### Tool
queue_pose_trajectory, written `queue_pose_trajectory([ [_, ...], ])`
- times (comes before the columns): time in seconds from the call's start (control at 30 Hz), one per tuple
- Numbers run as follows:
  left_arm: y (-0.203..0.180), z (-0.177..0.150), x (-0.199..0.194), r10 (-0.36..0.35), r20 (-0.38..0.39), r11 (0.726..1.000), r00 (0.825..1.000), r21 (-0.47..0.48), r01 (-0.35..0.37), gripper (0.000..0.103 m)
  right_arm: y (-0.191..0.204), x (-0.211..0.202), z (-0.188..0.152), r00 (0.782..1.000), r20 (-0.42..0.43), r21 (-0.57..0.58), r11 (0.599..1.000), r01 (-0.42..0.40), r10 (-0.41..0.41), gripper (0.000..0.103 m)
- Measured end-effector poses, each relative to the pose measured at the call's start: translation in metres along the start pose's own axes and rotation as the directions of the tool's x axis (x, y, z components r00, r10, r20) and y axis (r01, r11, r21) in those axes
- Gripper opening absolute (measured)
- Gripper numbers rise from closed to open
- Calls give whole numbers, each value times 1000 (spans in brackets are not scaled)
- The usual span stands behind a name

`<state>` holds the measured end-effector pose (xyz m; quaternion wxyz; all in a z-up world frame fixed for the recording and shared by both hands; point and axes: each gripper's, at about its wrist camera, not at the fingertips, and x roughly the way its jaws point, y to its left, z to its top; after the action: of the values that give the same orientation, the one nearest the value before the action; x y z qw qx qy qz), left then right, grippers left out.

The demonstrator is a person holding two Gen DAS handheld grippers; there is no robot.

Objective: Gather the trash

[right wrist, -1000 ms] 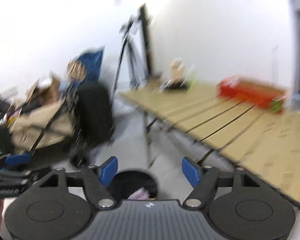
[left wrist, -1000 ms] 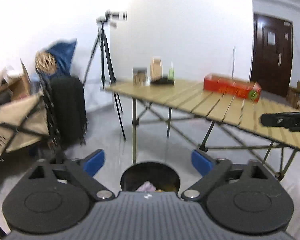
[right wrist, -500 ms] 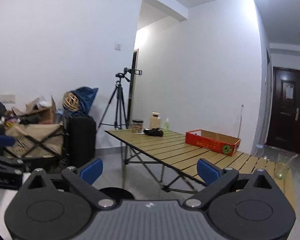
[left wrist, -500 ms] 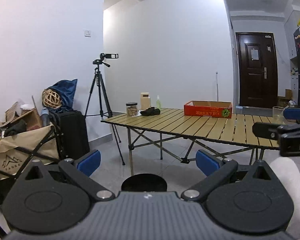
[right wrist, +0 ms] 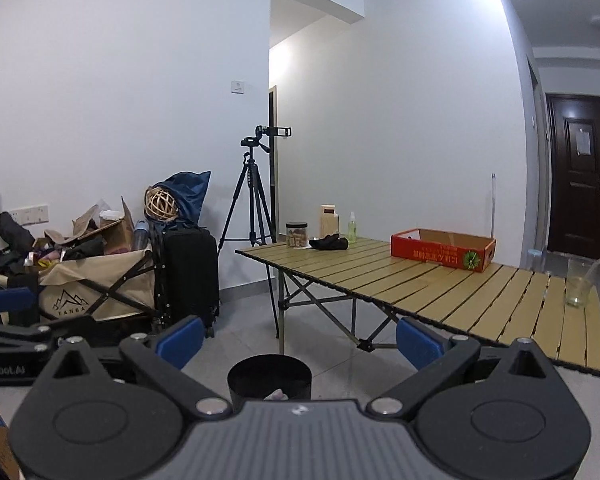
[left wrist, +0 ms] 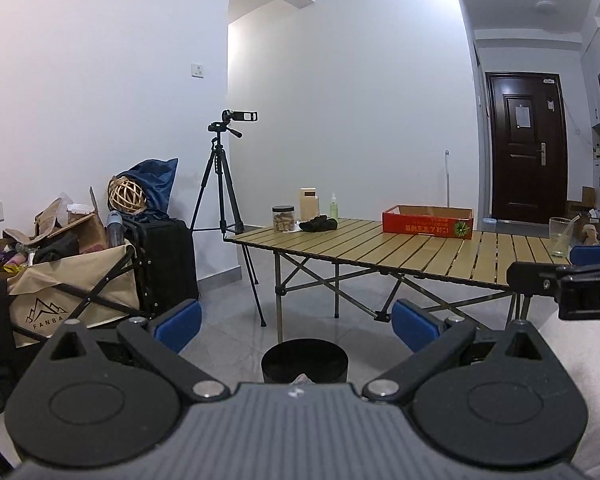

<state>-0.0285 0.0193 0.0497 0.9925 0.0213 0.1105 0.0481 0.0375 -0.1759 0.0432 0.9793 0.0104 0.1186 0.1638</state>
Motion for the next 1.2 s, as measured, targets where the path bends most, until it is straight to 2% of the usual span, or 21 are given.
queue_pose_trajectory([
  [0.7,8,-5,-8,-24,6,1000,1000,2,24,103,-2,0,-16,999,-30,57,998,18,-16,103],
  [0.9,8,-2,-10,-25,23,1000,999,6,25,103,-1,-5,-10,998,24,48,997,53,-54,103],
  [1.2,4,-5,-12,-48,21,999,999,8,48,103,-5,-8,-17,998,35,55,997,49,-51,103],
])
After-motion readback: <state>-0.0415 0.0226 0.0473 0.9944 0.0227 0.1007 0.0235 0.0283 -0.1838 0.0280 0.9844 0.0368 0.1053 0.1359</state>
